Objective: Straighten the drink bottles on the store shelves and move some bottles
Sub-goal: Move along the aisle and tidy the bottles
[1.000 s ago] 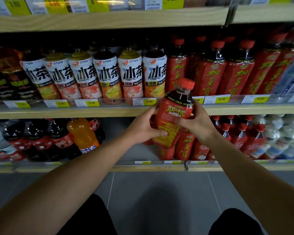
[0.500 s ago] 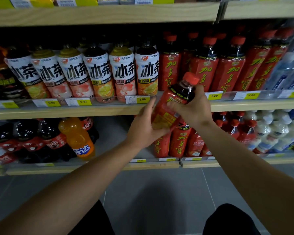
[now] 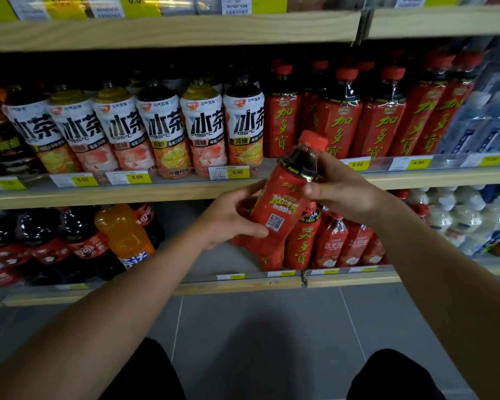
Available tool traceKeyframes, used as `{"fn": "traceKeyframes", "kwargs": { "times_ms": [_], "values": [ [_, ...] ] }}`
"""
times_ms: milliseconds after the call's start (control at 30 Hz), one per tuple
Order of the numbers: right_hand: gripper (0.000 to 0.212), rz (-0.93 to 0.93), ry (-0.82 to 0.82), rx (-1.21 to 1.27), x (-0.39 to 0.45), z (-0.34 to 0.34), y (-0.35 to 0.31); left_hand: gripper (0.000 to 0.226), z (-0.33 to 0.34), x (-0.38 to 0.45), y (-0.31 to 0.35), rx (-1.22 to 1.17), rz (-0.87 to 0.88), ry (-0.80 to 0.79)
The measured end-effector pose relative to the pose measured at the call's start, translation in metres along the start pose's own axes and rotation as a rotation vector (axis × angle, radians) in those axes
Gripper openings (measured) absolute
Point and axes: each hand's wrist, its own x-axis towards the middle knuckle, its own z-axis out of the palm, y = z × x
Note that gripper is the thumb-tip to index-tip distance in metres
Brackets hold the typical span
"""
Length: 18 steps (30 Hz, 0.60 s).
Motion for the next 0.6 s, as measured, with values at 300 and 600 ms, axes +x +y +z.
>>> {"fn": "traceKeyframes", "kwargs": {
  "times_ms": [300, 600],
  "values": [
    [0.104, 0.027, -0.120, 0.334, 0.009, 0.010, 0.020, 0.072, -0.007, -0.005, -0.019, -0.526, -0.186, -0.426],
    [0.064, -0.172, 0.308, -0.028, 0.008, 0.015, 0.000, 0.091, 0.012, 0.005, 0.004, 0.077, 0.090, -0.010]
  ]
}}
